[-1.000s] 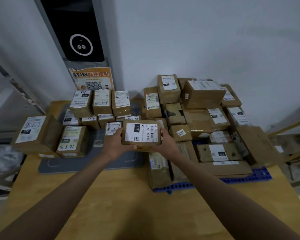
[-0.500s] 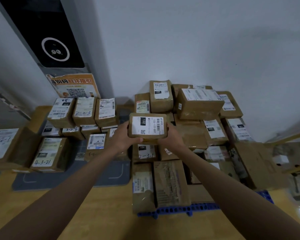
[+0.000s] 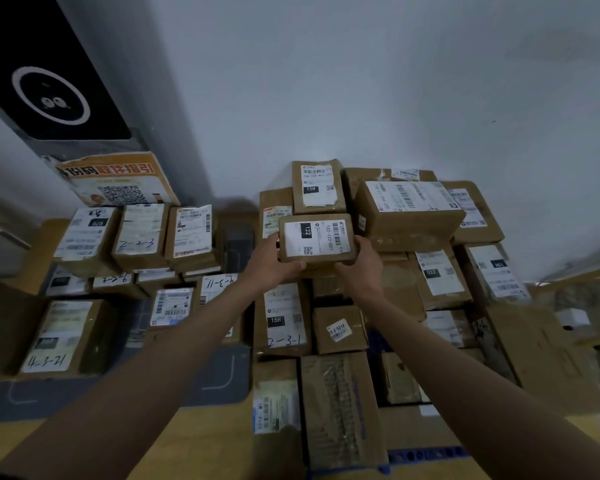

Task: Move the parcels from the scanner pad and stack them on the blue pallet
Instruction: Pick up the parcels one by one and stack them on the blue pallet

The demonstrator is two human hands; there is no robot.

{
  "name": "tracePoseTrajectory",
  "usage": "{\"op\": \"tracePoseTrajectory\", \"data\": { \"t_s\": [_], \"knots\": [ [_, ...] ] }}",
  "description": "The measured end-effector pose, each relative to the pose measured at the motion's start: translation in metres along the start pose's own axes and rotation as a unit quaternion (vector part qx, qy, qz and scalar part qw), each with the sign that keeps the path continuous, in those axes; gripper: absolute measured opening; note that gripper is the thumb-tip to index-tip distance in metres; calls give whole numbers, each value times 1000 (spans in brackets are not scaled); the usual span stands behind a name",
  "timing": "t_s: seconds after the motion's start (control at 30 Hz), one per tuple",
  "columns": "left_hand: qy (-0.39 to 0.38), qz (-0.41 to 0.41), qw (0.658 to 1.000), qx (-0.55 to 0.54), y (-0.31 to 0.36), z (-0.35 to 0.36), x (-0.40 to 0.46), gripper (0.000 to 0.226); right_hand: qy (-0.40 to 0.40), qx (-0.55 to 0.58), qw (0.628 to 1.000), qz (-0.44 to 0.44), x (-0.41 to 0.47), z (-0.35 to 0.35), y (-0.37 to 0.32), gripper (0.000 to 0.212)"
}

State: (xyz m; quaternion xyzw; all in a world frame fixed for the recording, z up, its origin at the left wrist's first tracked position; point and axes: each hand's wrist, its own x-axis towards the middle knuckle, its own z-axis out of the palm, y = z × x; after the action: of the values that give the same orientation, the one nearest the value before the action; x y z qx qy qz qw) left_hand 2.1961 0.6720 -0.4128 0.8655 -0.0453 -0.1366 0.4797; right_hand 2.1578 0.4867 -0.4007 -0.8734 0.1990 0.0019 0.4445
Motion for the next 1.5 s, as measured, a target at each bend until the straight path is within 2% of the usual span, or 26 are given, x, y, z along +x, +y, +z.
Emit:
{"op": "tracePoseTrajectory", "data": {
  "t_s": [0.2, 0.37, 0.63, 0.83, 0.87, 0.97, 1.1, 1.23, 1.37, 1.43, 1.5],
  "knots": [
    [10, 15, 1000, -17, 4, 6, 18, 63, 69, 35, 996, 41, 15, 6, 4, 59],
    [14, 6, 1000, -8, 7, 12, 21, 72, 81, 72, 991, 76, 19, 7, 4, 52],
    [-25, 5, 1000, 8, 8, 7, 15, 84, 36, 36, 994, 97, 17, 1, 7, 59],
    [-73, -26, 993, 87, 7, 1, 1, 81, -54, -62, 989, 119, 9, -11, 7, 58],
    [-80, -27, 991, 104, 9, 0, -2, 79, -69, -90, 987, 114, 7, -14, 7, 53],
    [-86, -11, 983, 164, 14, -7, -23, 70, -105, -151, 980, 76, -6, -23, 4, 18],
    [-79, -15, 967, 243, 10, -20, -59, 60, -118, -194, 973, 43, -31, -31, -3, 26],
    [-87, -45, 949, 300, -4, -44, -94, 33, -168, -279, 946, 10, -57, -26, -18, 30],
    [-68, -97, 949, 291, -28, -74, -127, 63, -187, -334, 923, -48, -84, -10, -36, 30],
    [-73, -113, 945, 299, -39, -87, -141, 65, -196, -346, 914, -77, -97, 2, -46, 32],
    [-65, -117, 939, 317, -48, -99, -155, 56, -210, -353, 907, -98, -109, 16, -56, 26]
  ]
}}
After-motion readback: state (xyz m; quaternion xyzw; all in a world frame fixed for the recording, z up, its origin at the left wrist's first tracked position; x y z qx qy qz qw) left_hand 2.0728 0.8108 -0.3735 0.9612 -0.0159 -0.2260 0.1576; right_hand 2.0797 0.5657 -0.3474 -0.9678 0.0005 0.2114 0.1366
